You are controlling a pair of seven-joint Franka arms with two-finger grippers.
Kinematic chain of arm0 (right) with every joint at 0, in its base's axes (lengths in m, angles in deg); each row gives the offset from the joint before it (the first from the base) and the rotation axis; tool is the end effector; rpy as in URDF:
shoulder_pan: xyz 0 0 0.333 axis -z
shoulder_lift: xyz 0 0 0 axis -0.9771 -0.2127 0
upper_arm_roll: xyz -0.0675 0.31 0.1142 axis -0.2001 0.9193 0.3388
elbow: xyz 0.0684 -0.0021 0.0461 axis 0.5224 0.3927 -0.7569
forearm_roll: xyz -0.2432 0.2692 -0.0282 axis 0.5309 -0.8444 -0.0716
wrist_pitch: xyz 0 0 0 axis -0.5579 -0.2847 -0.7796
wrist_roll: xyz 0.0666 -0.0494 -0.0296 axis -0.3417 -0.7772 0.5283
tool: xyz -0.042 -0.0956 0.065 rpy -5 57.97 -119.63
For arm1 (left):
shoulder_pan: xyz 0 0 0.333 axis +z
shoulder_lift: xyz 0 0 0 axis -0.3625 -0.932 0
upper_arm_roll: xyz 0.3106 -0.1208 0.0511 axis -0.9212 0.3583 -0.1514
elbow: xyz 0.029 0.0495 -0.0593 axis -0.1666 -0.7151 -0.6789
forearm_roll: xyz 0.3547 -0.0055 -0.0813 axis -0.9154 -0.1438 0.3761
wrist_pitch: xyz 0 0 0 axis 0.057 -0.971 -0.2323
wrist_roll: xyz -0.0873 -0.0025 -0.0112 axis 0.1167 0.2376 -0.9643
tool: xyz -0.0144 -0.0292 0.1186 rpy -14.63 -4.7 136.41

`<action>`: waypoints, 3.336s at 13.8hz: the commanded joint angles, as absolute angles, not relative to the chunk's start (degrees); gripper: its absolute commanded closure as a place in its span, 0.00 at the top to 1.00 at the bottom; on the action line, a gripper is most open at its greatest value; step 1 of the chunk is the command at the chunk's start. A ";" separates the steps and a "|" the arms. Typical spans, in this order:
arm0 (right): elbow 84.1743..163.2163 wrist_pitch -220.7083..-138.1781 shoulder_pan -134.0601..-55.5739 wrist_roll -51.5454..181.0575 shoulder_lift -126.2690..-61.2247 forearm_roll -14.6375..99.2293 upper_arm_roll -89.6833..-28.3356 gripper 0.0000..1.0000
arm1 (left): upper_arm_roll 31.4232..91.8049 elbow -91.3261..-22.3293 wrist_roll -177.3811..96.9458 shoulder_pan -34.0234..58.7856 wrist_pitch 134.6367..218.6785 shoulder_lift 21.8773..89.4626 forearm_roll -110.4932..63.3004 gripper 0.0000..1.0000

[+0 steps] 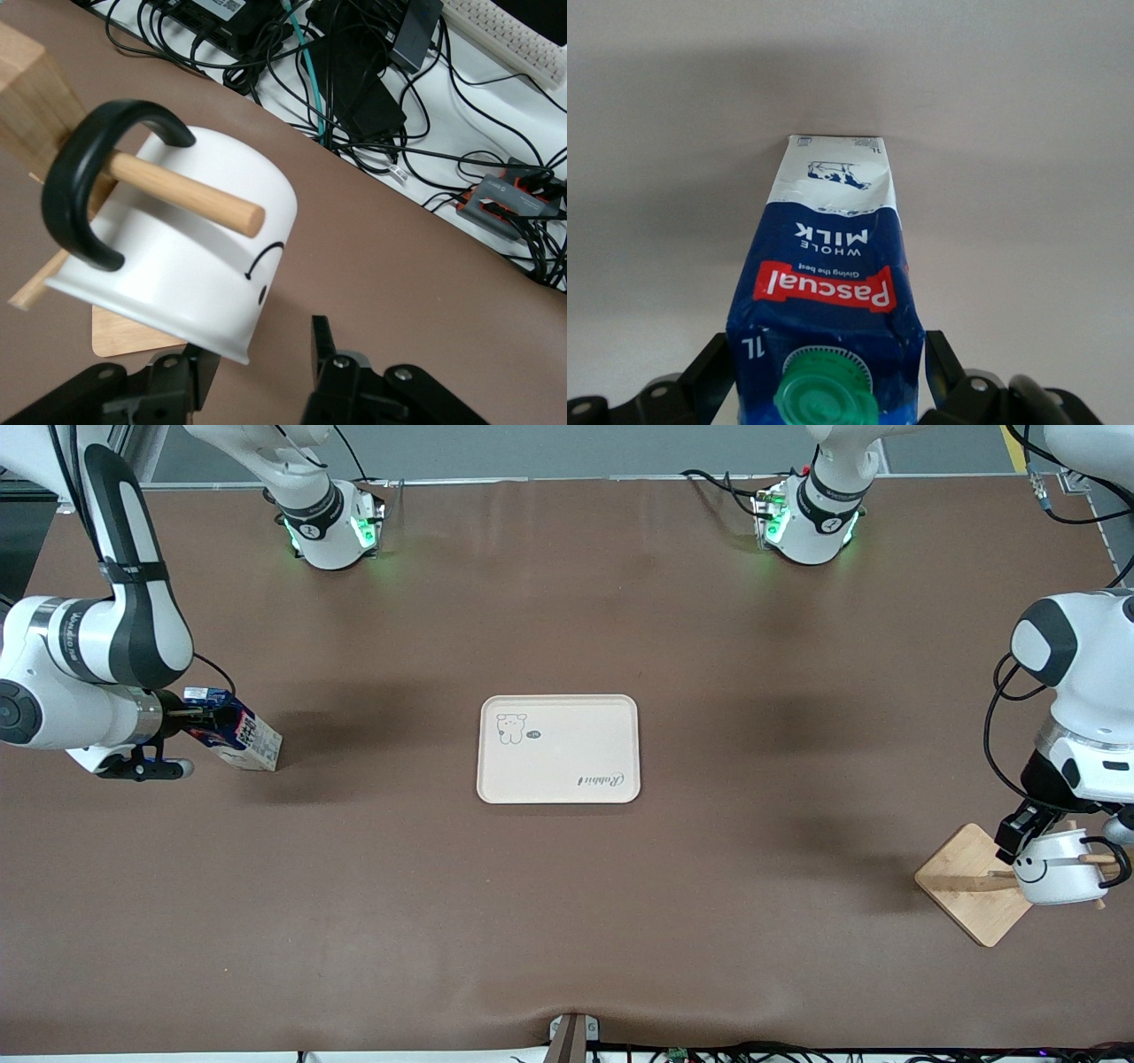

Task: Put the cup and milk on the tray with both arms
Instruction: 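Close the right gripper on the carton while the left gripper grips the mug, then carry the carton onto the tray while the left gripper lifts the mug, then open the right gripper and withdraw while the left gripper carries the mug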

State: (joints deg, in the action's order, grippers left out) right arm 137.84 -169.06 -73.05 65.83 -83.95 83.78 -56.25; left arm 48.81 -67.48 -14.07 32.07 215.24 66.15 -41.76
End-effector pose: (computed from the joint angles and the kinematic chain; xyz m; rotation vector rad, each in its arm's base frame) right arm 0.5251 -0.0746 0.3491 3.0393 -0.0378 -0.5917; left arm 0.6393 0.0602 0.4377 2.8769 0.8041 0.8127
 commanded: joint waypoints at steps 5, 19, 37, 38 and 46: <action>125.86 -149.47 -77.87 67.15 -82.32 76.01 -55.84 0.00 | 48.74 -66.63 -16.35 32.42 215.68 65.03 -42.26 0.24; 91.38 -149.25 -111.64 101.96 -109.12 60.60 -55.85 0.00 | 50.23 -66.63 -17.66 31.98 214.97 66.26 -42.26 0.00; 93.93 -153.65 -113.58 99.76 -111.42 65.61 -56.02 1.00 | 62.88 -54.42 -17.75 31.19 179.40 70.83 -41.38 0.00; 93.67 -153.56 -113.49 99.67 -111.15 65.61 -55.93 1.00 | 63.76 -54.06 -17.75 30.49 177.90 70.83 -41.20 0.00; 88.05 -146.81 -108.22 99.15 -107.04 65.26 -55.93 1.00 | 64.65 -43.51 -13.10 20.65 161.10 64.50 -35.49 0.00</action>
State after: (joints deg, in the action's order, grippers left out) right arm 90.40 -150.30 -111.02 99.83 -109.49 64.81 -56.77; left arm 64.62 -47.84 -13.77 21.94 164.77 66.71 -37.18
